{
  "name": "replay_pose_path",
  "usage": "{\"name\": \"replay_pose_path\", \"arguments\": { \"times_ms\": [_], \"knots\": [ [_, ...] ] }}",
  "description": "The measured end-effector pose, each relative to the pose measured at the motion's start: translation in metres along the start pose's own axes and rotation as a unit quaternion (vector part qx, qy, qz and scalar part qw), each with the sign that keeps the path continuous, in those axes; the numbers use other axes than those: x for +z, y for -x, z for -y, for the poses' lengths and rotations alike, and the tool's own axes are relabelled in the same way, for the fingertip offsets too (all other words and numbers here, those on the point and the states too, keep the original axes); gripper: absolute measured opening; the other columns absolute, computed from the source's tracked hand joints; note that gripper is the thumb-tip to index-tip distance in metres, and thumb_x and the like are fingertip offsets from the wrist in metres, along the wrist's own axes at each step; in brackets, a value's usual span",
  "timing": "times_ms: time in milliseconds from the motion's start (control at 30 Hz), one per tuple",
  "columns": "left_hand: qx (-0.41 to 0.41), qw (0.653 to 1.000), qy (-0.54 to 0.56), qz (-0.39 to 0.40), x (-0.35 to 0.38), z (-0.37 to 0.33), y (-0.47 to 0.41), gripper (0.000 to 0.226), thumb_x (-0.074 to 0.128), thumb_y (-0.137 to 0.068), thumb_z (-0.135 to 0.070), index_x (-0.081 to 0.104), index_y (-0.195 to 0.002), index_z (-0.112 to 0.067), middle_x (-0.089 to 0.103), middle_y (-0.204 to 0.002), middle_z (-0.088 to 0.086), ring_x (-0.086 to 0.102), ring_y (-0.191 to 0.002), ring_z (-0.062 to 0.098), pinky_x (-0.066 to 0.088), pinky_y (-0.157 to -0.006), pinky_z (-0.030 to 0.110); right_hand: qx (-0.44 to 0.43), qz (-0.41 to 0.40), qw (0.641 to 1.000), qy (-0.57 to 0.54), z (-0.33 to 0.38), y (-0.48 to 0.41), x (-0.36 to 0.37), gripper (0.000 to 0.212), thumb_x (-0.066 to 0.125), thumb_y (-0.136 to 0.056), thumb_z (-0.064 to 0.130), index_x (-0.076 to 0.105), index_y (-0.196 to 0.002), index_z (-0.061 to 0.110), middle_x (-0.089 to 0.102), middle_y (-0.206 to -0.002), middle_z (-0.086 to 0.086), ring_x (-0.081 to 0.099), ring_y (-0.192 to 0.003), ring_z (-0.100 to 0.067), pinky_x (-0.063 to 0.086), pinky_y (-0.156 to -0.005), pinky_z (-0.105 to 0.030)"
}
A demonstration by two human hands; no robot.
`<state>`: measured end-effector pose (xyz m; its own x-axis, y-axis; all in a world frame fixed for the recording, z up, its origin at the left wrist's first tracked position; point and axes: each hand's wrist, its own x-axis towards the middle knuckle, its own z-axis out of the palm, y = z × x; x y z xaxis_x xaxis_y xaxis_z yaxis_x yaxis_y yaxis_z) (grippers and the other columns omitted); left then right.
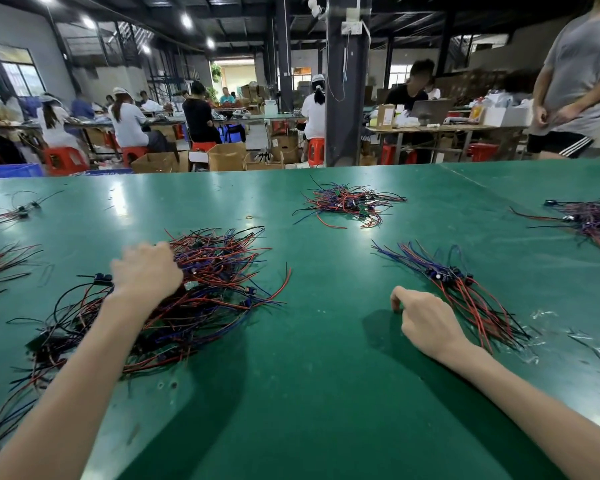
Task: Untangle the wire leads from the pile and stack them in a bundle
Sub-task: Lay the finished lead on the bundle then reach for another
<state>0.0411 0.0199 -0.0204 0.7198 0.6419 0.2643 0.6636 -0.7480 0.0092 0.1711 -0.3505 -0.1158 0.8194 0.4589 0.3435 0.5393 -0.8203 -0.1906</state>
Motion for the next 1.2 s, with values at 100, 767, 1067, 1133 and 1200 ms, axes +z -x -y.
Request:
{"name": "replay_pose_path", "arguments": {
  "times_ms": [100,767,1067,1133,1200],
  "knots": [
    [0.0,0.998,0.058,0.021,0.006,0.014,-0.003,0.025,0.046,-0.097,-0.023,0.065,-0.11,-0.013,0.064,-0.111,0.016,0.057,-0.103,0.034,0.048,-0.086,0.039,0.001,-0.003,1.0,0.0,0.002,0.0,-0.001,0.023,0.047,-0.077,-0.003,0.054,-0.092,0.013,0.064,-0.084,-0.005,0.057,-0.079,-0.031,0.032,-0.058,-0.033],
    [0.046,0.841,0.377,-0.385,-0.038,-0.001,-0.019,0.024,0.059,-0.093,-0.024,0.061,-0.098,-0.001,0.069,-0.095,0.021,0.065,-0.083,0.034,0.048,-0.068,0.039,0.002,-0.008,1.0,-0.014,0.001,-0.001,0.002,0.023,0.045,-0.08,-0.004,0.054,-0.091,0.014,0.063,-0.082,-0.004,0.055,-0.074,-0.029,0.032,-0.057,-0.032],
    [0.257,0.782,0.565,-0.058,-0.055,-0.091,0.02,0.015,0.066,-0.084,-0.004,0.062,-0.08,-0.017,0.068,-0.079,-0.003,0.066,-0.072,0.011,0.059,-0.065,0.029,0.015,-0.004,1.0,-0.025,0.003,-0.002,0.001,0.022,0.045,-0.08,-0.002,0.054,-0.091,0.014,0.064,-0.085,-0.005,0.056,-0.077,-0.031,0.033,-0.059,-0.032],
    [0.26,0.783,0.565,0.016,-0.038,-0.116,0.033,0.011,0.069,-0.083,-0.004,0.064,-0.079,-0.013,0.068,-0.074,-0.002,0.063,-0.063,0.004,0.058,-0.058,0.026,0.016,-0.001,1.0,-0.024,0.003,-0.001,0.0,0.022,0.045,-0.08,-0.003,0.055,-0.091,0.014,0.064,-0.085,-0.005,0.056,-0.077,-0.03,0.035,-0.06,-0.032],
    [0.248,0.783,0.567,0.067,-0.017,-0.139,0.044,0.007,0.07,-0.082,-0.004,0.064,-0.08,-0.007,0.066,-0.07,0.001,0.062,-0.059,0.009,0.058,-0.055,0.026,0.015,0.002,1.0,-0.026,0.003,-0.001,-0.001,0.022,0.045,-0.081,-0.003,0.055,-0.092,0.013,0.064,-0.084,-0.005,0.056,-0.077,-0.03,0.035,-0.06,-0.033]
  ]
}}
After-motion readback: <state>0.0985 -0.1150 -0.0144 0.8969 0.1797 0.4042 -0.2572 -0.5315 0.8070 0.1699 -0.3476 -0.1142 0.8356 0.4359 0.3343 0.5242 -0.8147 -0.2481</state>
